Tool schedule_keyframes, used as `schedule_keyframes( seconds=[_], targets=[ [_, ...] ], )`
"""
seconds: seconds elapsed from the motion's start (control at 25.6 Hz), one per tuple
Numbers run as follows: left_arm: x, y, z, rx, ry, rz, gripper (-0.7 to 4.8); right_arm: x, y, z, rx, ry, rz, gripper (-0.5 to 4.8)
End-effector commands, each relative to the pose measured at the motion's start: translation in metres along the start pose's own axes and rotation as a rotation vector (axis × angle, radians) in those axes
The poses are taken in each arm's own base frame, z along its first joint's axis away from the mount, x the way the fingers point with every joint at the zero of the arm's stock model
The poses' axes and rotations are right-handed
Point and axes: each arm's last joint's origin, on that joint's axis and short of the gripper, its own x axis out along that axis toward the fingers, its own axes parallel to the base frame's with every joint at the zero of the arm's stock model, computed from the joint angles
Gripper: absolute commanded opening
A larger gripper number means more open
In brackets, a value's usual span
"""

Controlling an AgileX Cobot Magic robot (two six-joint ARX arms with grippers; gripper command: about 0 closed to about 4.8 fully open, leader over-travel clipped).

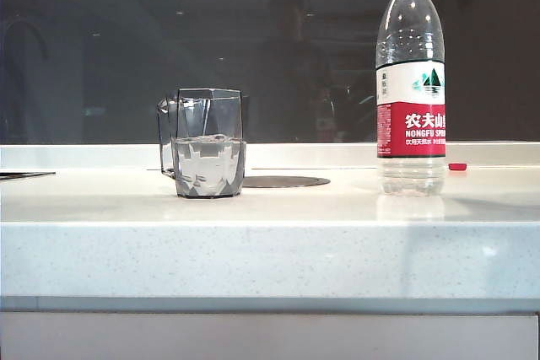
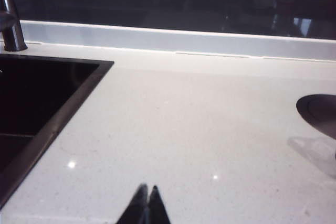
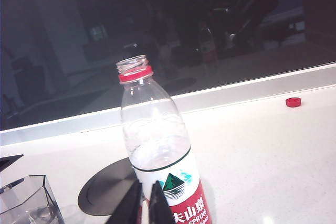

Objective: Pick up the mineral water bottle on the table and pour water into the mug until it's half full.

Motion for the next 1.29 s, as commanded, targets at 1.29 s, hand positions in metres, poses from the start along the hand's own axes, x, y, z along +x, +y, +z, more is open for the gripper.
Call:
schedule_keyframes(
  seconds=[1.29],
  targets=[
    [-0.0002,-0.0021,0.0008,0.001,0.000,-0.075,-0.04,-0.0002,-0.0020,0.0034,0.021,-0.018,-0.004,0.41]
  ],
)
